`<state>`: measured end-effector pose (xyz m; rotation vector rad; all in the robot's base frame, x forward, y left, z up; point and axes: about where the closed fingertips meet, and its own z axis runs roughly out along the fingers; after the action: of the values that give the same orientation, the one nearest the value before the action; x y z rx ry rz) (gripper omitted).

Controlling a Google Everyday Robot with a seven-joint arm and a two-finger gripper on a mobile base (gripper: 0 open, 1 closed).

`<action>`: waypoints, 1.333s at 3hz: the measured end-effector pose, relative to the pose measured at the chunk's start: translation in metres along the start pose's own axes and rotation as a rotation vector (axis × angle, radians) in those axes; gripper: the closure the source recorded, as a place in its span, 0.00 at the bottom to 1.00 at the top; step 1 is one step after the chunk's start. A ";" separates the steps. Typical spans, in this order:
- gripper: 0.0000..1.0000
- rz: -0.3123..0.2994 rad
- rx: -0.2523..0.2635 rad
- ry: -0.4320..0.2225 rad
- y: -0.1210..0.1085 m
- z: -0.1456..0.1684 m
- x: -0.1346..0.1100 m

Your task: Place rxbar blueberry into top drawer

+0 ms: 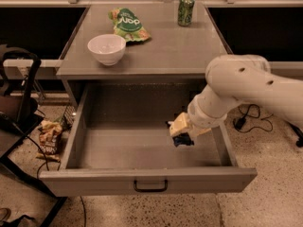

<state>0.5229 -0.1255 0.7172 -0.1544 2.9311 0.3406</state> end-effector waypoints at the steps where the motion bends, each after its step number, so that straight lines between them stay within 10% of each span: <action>1: 1.00 0.004 -0.008 -0.020 0.012 0.037 -0.006; 4: 0.34 0.006 -0.012 -0.034 0.013 0.037 -0.009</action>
Offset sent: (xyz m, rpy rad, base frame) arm 0.0089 0.0180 -0.0274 0.0091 -0.0143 -0.0047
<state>0.5367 -0.1036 0.6862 -0.1404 2.8976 0.3576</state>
